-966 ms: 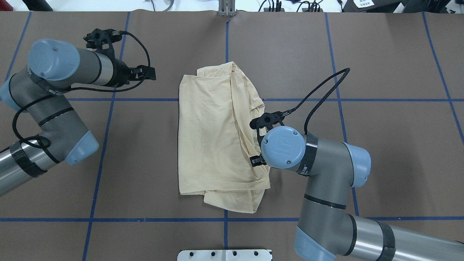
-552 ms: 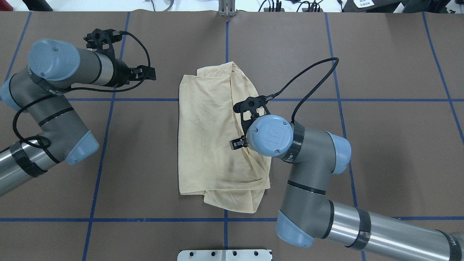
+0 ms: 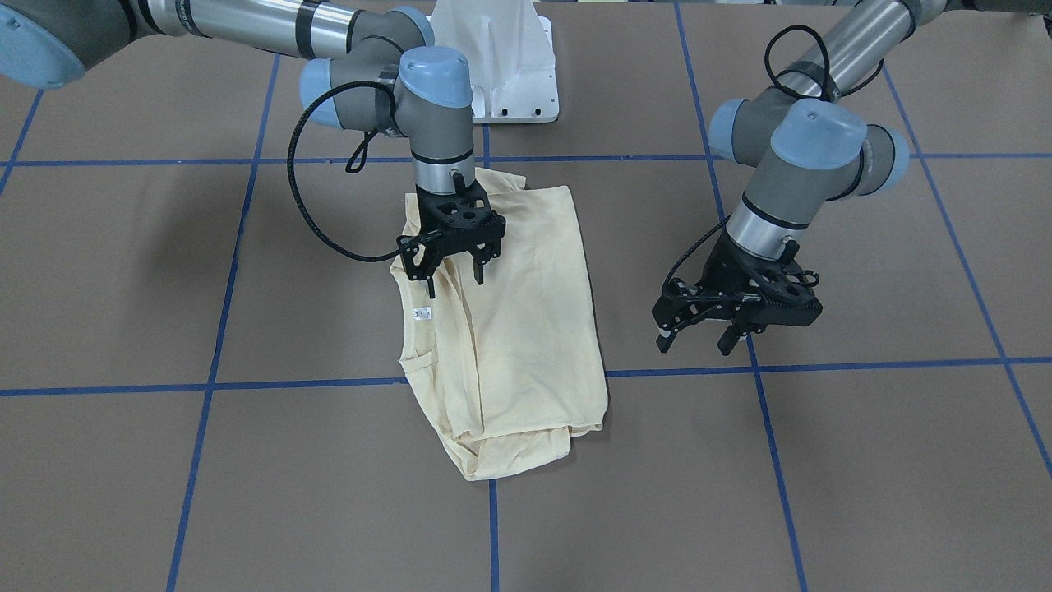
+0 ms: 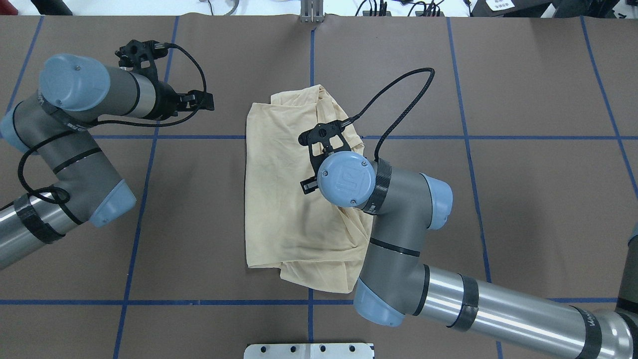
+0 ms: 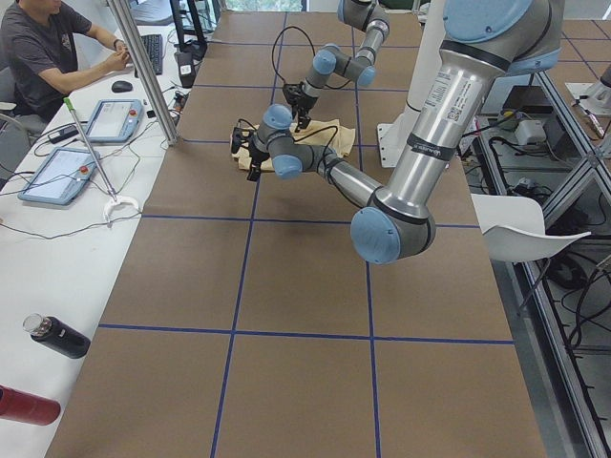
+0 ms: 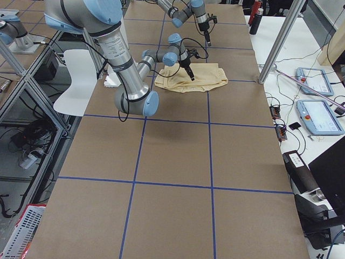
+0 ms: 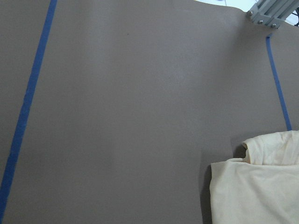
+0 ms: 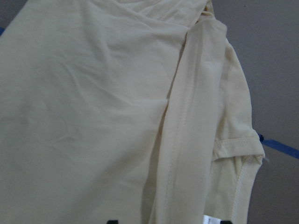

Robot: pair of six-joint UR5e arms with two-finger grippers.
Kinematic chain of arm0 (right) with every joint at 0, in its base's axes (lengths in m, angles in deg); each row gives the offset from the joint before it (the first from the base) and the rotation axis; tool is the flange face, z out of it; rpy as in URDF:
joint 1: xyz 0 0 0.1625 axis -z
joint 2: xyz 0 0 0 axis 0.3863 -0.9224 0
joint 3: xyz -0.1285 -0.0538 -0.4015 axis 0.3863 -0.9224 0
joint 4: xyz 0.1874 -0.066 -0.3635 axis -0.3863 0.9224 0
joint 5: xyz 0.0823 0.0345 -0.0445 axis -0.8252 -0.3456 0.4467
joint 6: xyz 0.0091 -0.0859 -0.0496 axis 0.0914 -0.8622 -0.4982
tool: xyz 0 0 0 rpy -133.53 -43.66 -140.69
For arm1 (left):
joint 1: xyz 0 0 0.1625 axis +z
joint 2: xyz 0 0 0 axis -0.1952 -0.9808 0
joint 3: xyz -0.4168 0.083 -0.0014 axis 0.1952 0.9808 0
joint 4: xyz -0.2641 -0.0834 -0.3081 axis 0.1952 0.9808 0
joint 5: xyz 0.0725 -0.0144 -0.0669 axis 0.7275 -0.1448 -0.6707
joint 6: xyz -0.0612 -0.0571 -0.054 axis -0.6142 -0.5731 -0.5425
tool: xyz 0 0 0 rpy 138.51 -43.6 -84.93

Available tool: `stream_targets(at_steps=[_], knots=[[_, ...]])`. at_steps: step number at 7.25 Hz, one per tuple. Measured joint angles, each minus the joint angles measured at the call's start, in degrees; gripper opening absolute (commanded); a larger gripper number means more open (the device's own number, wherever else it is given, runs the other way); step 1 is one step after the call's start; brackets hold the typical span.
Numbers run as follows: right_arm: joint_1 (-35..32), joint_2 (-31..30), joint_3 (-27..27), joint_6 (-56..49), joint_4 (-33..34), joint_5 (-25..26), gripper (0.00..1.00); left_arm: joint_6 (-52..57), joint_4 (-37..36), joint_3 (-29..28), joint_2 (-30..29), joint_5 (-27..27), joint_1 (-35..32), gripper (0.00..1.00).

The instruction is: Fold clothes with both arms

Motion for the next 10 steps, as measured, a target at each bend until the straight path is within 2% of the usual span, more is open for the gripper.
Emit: stream_targets(at_steps=[5,10], knots=[[-0.8,2.4,-4.7,-1.9,-0.1,1.0,0.69,0.0,2.8,-2.6,0.1,0.0,0.1,1.00],[0.8,2.2,-5.1,-1.8,0.1,0.7,0.41,0.0,2.9,-2.7,0.0,0.0,0.2,1.00]])
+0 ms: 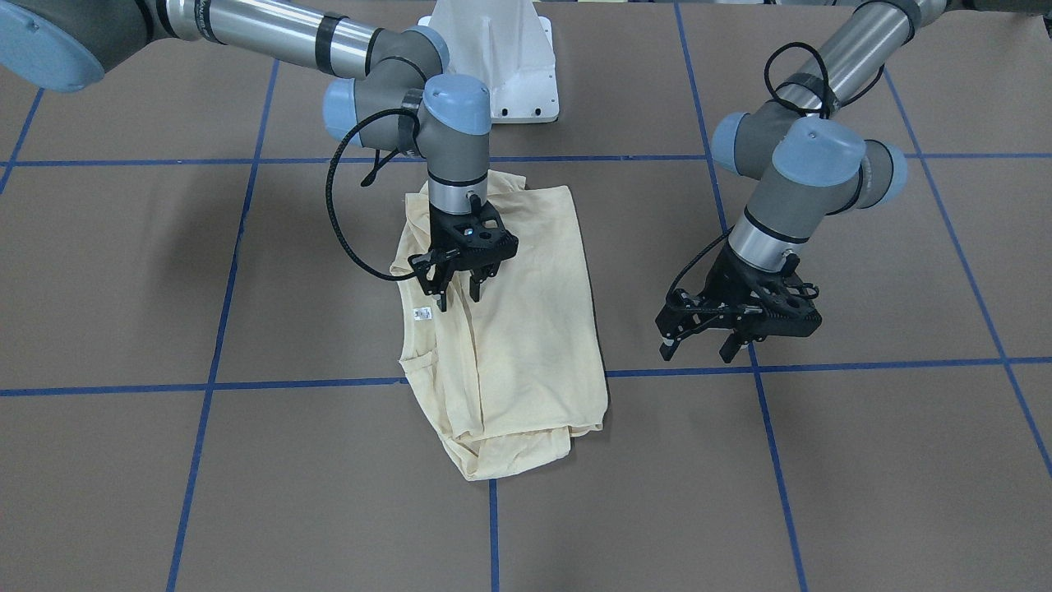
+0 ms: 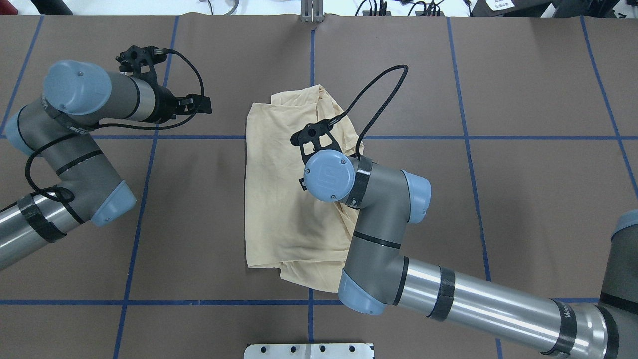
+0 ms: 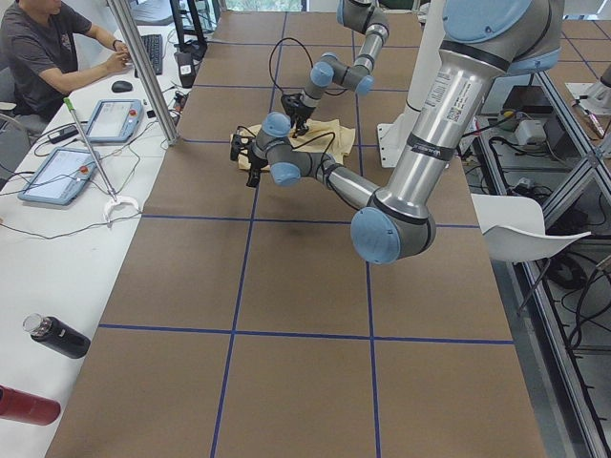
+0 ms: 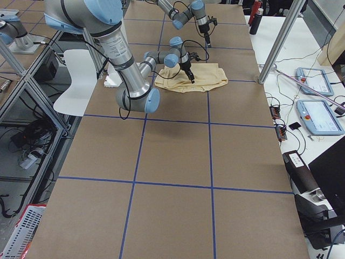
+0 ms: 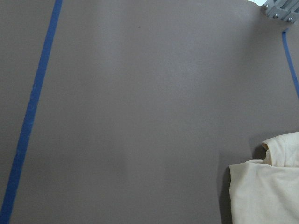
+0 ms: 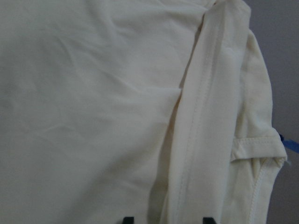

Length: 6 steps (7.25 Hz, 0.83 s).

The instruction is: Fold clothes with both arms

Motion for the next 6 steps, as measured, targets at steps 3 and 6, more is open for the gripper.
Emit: stream_targets(at_steps=[3,6], knots=[[0.2,-0.3,0.0,0.0,0.1,-0.1,0.36,-0.1,0.0,0.0,0.0,0.0,0.1,1.00],[0.1,-0.7,0.0,0.0,0.2,-0.1,0.10,-0.1,0.1,0.0,0.0,0.0,0.3,1.00]])
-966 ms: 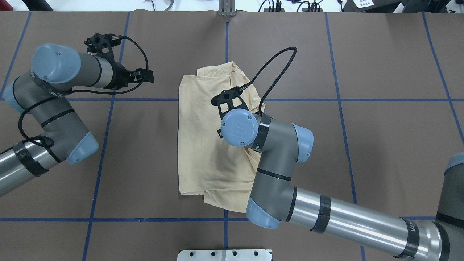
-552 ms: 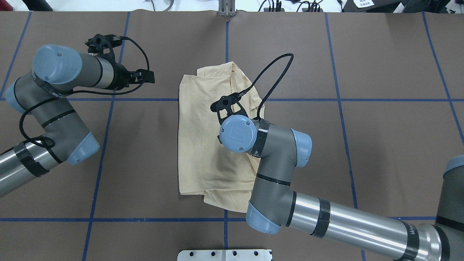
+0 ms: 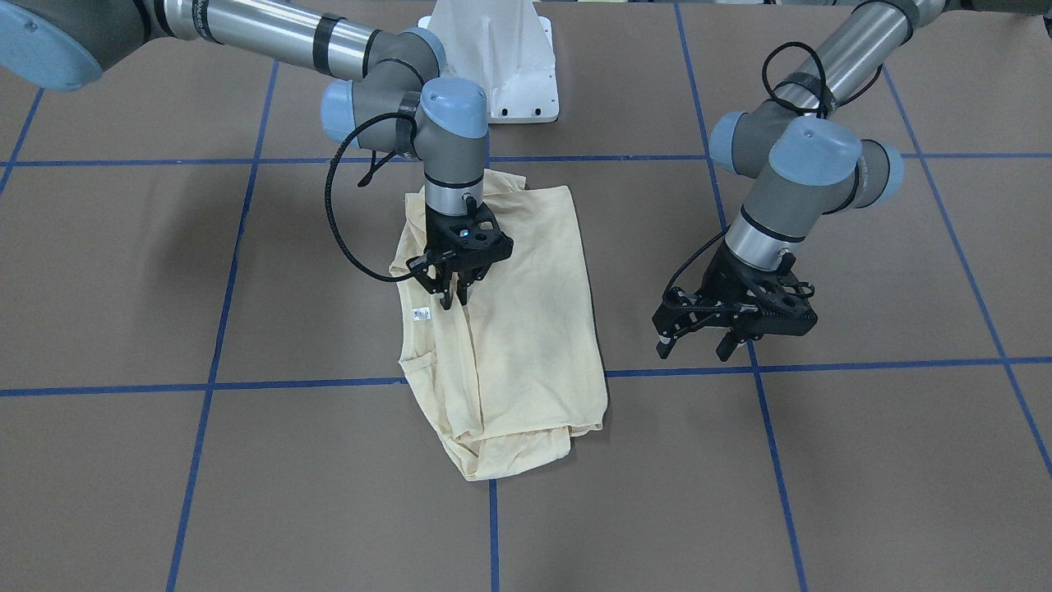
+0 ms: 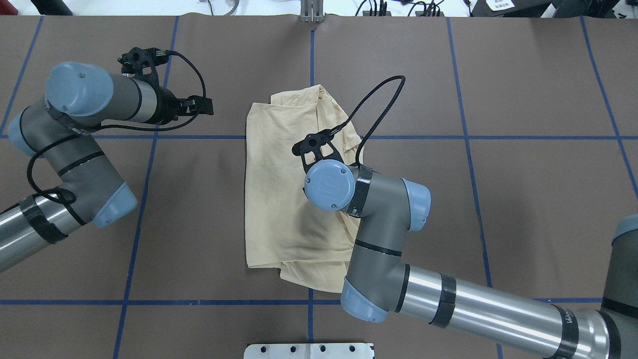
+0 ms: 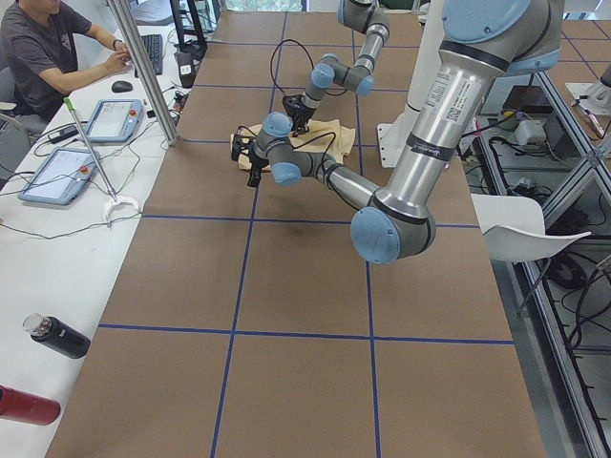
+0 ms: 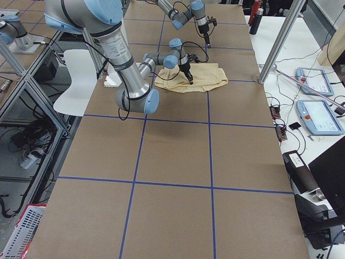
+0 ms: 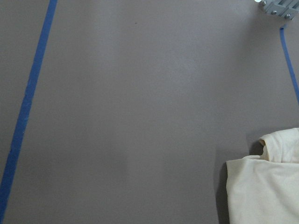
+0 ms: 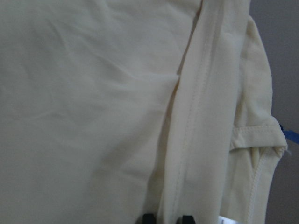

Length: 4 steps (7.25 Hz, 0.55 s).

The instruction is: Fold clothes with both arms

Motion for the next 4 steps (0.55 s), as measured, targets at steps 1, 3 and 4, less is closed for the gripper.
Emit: stream_targets(at_steps=[1,3,4], knots=[[-0.2,0.0,0.0,0.0,0.0,0.0,0.00,0.0,0.0,0.0,0.0,0.0,0.0,1.00],[-1.3,0.0,0.4,-0.2,-0.1,-0.3,0.00,0.0,0.0,0.1,-0.1,0.0,0.0,1.00],[-2.1,0.0,0.5,-0.3,-0.1,-0.9,0.00,0.0,0.0,0.1,-0.1,0.0,0.0,1.00]])
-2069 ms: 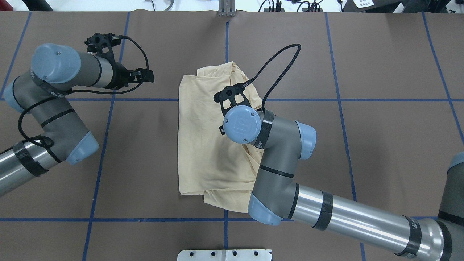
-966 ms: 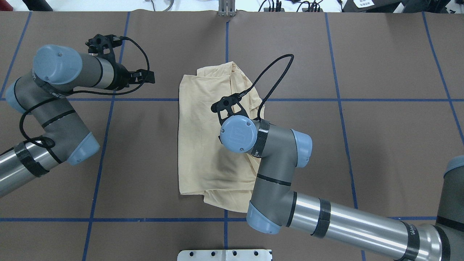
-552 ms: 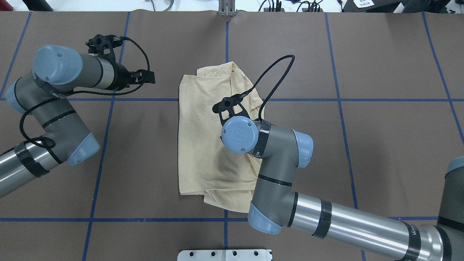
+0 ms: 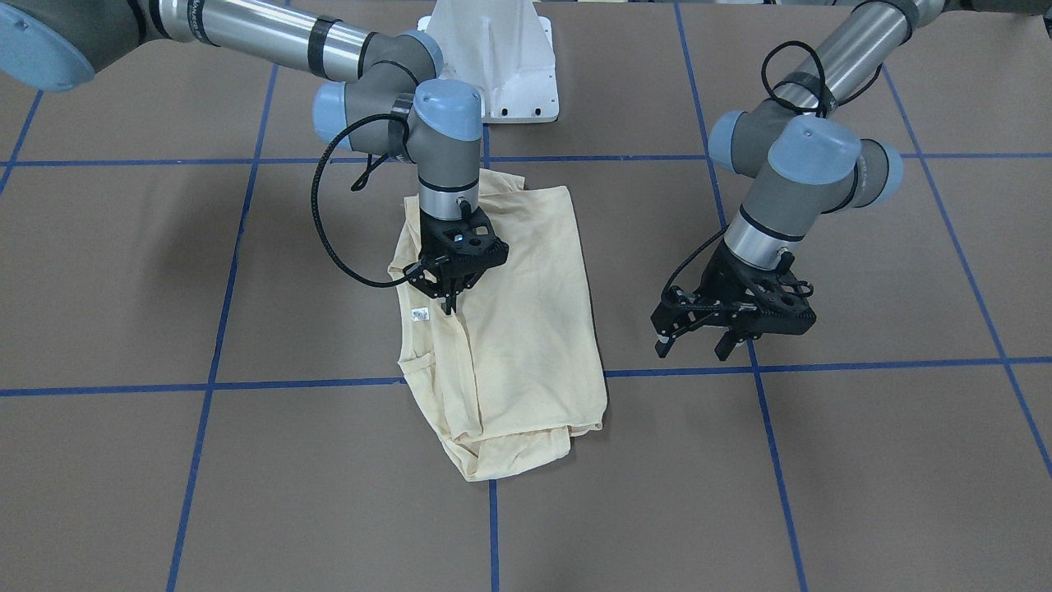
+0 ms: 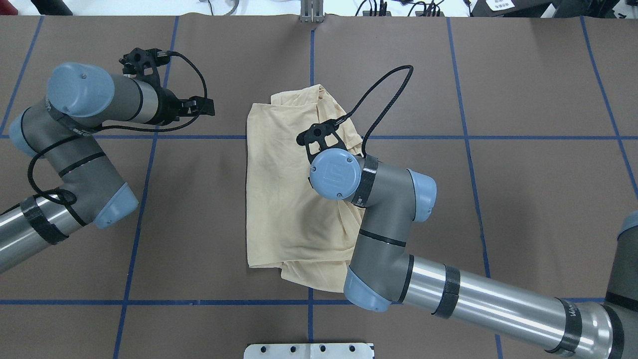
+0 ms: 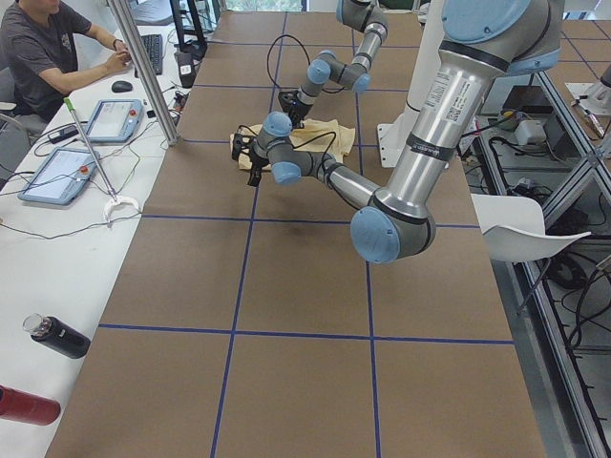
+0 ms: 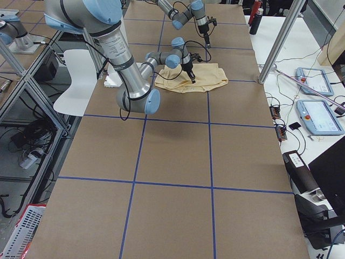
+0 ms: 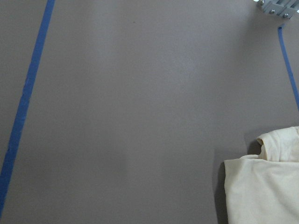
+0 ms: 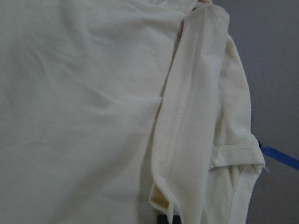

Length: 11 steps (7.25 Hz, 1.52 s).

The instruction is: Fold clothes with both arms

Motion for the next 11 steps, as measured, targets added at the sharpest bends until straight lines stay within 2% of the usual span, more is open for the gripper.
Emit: stream_targets(at_steps=[4,5,6,7,8,11], knots=[[-1.8,-2.7,1.5,-0.1,0.1,-1.1,0.00,-0.8,0.0,0.0,-0.4,0.0,0.3,1.00],[-2.3,-4.3,3.2,0.1,0.3,-2.1,0.12,-1.2,0.0,0.1,-0.6,0.0,0.6,1.00],[-3.0,-5.5,4.8,0.3,0.8,-3.9,0.36,-1.5,0.0,0.1,-0.7,0.0,0.7,1.00],[-3.7,-6.2,5.9,0.6,1.6,-5.8,0.73,-1.6,0.0,0.1,-0.7,0.0,0.7,1.00],[-4.0,-6.6,6.4,0.8,2.1,-6.7,1.00,-1.6,0.0,0.1,-0.7,0.0,0.8,1.00],[-5.3,-6.9,6.6,1.0,2.2,-7.2,1.00,-1.6,0.0,-0.1,-0.7,0.0,0.8,1.00]])
